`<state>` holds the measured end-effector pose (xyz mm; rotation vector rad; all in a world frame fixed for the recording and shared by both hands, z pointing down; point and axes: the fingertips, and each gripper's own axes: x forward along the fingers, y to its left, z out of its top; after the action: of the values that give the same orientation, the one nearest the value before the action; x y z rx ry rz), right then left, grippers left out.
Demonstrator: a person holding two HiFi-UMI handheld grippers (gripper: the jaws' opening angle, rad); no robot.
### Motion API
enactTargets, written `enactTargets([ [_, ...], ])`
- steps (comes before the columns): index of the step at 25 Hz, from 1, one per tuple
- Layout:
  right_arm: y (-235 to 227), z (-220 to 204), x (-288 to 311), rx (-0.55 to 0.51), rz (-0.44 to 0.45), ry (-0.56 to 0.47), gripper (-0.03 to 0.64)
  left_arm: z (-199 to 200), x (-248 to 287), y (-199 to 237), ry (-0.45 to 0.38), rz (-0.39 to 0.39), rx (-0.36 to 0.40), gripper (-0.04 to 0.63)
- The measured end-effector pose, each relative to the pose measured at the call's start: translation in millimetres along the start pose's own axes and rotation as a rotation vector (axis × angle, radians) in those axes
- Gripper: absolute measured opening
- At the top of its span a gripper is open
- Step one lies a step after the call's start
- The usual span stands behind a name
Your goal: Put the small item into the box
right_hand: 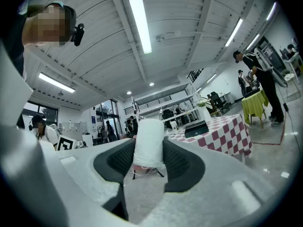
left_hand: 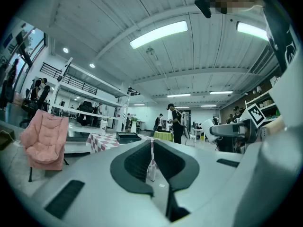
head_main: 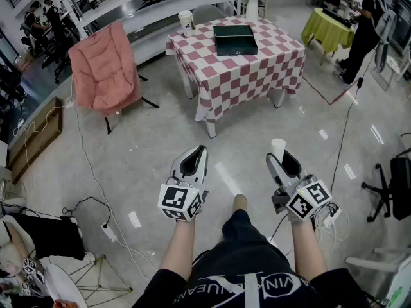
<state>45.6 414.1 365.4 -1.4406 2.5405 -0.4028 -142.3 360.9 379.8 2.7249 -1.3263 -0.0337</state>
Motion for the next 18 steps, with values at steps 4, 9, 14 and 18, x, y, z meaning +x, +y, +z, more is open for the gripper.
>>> enactTargets([
  [4, -27, 7, 31, -0.009, -0.004, 0.012, 0.181, 0, 30, 17, 0.015, 0.015, 0.003, 0.020],
  [9, -62, 12, 66, -0.010, 0.000, 0.020, 0.181, -3, 67, 37, 0.021, 0.039, -0.008, 0.020],
  [14, -92, 19, 94, -0.002, 0.020, 0.041, 0.181, -4, 103, 51, 0.037, 0.057, -0.019, 0.020],
  [18, -113, 24, 115, -0.002, 0.049, 0.046, 0.181, -5, 127, 62, 0.041, 0.083, -0.024, 0.020],
])
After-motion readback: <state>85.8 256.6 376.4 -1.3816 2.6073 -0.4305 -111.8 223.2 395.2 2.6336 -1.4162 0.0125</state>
